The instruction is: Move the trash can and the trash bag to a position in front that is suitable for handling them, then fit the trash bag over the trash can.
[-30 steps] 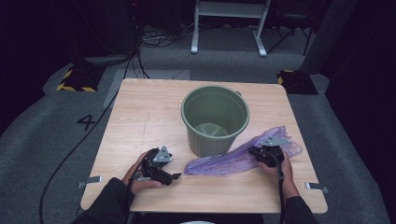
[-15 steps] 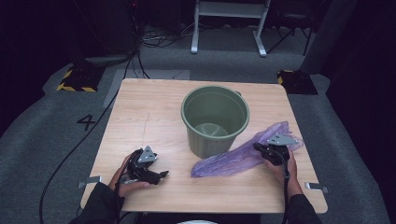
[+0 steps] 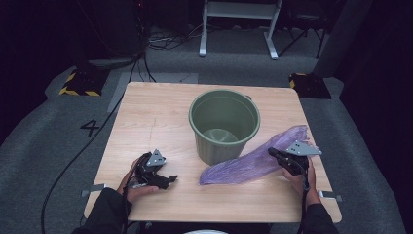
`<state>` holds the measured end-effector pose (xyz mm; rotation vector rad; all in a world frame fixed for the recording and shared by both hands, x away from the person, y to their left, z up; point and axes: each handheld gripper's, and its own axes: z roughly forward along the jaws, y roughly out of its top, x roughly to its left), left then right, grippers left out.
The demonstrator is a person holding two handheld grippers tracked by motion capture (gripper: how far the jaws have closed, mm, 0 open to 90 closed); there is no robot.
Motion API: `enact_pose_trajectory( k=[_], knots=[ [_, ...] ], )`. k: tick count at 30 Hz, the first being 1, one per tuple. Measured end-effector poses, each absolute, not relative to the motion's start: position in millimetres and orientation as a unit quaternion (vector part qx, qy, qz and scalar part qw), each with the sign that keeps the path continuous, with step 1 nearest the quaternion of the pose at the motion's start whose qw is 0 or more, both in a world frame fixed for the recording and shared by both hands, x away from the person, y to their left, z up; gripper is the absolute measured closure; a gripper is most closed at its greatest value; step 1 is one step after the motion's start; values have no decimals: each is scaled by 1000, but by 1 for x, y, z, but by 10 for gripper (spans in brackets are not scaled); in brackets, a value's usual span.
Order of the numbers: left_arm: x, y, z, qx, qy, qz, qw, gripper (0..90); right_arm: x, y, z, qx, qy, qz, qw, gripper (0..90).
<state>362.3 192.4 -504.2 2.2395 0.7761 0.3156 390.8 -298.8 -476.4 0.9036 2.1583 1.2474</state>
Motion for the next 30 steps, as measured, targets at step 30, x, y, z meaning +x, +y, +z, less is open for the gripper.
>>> enact_pose_trajectory(
  k=[30],
  knots=[
    [363,192,-504,873,298,121,367,151,378,-286,-449,280,770,514,253,900]
  ],
)
